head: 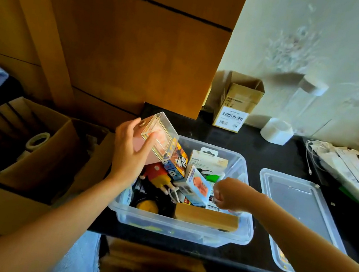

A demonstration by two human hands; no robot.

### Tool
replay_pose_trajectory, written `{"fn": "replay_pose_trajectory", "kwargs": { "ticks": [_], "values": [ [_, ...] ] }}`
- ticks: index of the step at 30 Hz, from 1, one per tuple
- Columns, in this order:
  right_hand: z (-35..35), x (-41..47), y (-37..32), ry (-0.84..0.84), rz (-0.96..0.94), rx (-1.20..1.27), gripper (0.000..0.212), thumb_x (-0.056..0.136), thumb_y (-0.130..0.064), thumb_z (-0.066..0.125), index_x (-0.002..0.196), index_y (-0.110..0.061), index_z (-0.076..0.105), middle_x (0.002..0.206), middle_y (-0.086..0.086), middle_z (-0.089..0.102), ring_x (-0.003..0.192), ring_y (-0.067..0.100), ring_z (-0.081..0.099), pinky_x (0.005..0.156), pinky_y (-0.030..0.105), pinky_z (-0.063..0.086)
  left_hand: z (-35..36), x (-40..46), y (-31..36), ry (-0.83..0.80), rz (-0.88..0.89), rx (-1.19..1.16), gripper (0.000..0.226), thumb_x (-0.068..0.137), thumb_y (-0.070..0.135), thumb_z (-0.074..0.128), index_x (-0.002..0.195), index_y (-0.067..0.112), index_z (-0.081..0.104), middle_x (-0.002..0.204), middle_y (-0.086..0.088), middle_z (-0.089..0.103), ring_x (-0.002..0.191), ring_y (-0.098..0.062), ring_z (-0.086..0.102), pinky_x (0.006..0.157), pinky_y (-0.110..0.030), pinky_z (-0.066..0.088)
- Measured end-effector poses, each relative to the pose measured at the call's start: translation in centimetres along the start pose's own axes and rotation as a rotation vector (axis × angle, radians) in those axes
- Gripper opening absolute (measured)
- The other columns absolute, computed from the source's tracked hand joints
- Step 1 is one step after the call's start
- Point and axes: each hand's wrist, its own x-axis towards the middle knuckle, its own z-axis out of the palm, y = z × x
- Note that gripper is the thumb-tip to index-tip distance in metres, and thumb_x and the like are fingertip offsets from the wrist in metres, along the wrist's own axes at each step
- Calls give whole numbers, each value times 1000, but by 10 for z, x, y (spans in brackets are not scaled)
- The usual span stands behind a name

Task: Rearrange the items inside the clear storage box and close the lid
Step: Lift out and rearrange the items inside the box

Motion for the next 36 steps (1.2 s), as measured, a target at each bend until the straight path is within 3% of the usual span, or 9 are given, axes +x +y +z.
{"fn": "replay_pose_trajectory", "kwargs": {
  "ticks": [4, 7, 14, 21, 25, 28, 30, 33, 36],
  "values": [
    [13, 15, -4, -21, -19, -84, 37, 91, -34, 57, 121, -14, 56, 102, 3, 67, 79, 14, 61, 67, 17, 44, -1, 0, 0, -9, -27, -12, 69, 79, 58, 49, 136, 21, 40, 138, -1, 33, 124, -17, 42, 93, -42, 51],
    [22, 23, -4, -33, -30, -151, 40, 91, -35, 57, 123, -12, 55, 102, 5, 67, 77, 14, 59, 71, 19, 47, 0, 0, 0, -8, -40, -38, 68, 79, 56, 49, 136, 20, 41, 136, 1, 33, 125, -17, 42, 91, -42, 53],
    [31, 29, -4, 27, -30, -215, 33, 87, -33, 63, 109, -10, 59, 80, 3, 59, 67, 14, 55, 65, 20, 49, 1, 0, 0, -3, -15, -17, 62, 81, 54, 49, 131, 17, 46, 129, 3, 38, 122, -18, 45, 94, -44, 50],
    [33, 31, -7, 33, -37, -273, 39, 92, -27, 57, 127, -11, 48, 99, 9, 66, 84, 19, 65, 77, 25, 53, 0, -1, 2, 11, -15, -16, 62, 81, 55, 49, 130, 17, 46, 123, 9, 38, 121, -19, 47, 93, -44, 51],
    [19, 22, -9, -28, -12, -68, 40, 88, -39, 60, 116, -10, 61, 102, 6, 68, 78, 13, 60, 73, 15, 47, 0, -1, 3, 5, -19, -20, 63, 80, 56, 49, 131, 17, 45, 124, 9, 37, 121, -18, 47, 92, -43, 51],
    [-13, 4, -15, -116, -45, 403, 51, 82, -55, 55, 110, -14, 65, 100, 1, 70, 73, 8, 63, 61, 4, 46, 0, -1, 2, 12, 0, -13, 59, 84, 51, 51, 131, 17, 46, 123, 10, 36, 121, -16, 45, 94, -38, 51],
    [-31, -12, -22, -266, -172, 622, 49, 74, -64, 53, 109, -31, 62, 111, -10, 66, 91, 6, 63, 70, 5, 48, 1, -1, 2, 19, 12, 0, 60, 83, 53, 50, 131, 16, 46, 123, 11, 36, 120, -13, 44, 91, -27, 49],
    [-36, -26, -28, -409, -296, 497, 45, 71, -61, 66, 110, -54, 46, 114, -31, 52, 104, 1, 55, 84, 10, 42, 1, -1, 1, 27, 14, 1, 62, 82, 55, 49, 131, 17, 47, 122, 12, 36, 119, -12, 44, 85, -18, 47],
    [-33, -26, -26, -318, -267, 448, 54, 76, -47, 71, 124, -45, 45, 121, -23, 51, 105, 5, 52, 90, 20, 37, 1, -1, 2, 13, -12, -22, 55, 86, 49, 54, 131, 17, 46, 124, 10, 35, 120, -17, 47, 89, -36, 53]
  ]
}}
